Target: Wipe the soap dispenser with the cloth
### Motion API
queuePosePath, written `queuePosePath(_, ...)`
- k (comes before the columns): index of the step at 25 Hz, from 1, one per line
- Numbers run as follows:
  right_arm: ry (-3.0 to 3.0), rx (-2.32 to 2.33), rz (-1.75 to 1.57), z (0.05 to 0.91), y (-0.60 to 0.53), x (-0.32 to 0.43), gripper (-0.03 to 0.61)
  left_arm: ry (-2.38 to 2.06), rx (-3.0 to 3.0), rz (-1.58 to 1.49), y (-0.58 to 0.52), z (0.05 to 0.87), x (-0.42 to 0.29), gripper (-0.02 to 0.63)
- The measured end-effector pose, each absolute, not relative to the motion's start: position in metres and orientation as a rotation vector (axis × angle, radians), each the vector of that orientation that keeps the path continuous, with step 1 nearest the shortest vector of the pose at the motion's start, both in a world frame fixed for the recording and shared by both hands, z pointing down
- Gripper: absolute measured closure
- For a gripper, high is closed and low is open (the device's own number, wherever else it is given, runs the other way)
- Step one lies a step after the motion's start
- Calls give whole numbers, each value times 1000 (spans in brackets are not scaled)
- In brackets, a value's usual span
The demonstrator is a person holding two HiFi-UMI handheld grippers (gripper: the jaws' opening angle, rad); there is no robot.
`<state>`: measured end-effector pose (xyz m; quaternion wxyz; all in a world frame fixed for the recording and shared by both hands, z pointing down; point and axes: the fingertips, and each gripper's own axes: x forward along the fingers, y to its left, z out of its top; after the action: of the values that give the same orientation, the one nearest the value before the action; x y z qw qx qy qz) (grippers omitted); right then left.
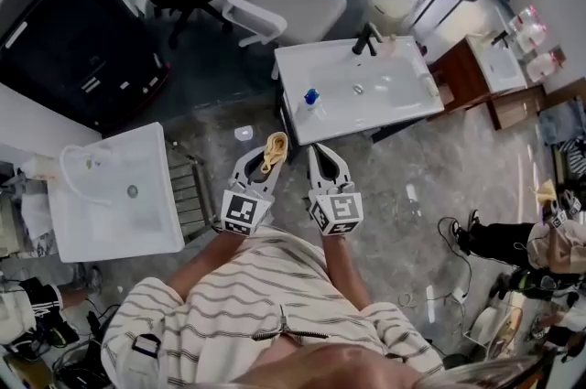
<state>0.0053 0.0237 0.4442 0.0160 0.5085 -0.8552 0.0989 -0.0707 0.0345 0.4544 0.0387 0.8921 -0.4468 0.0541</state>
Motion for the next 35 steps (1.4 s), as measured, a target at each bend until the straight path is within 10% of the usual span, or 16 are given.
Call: queuePosePath(35,-2527,1456,414,545,-118,28,558,-1438,2607,286,-91,515,-49,528)
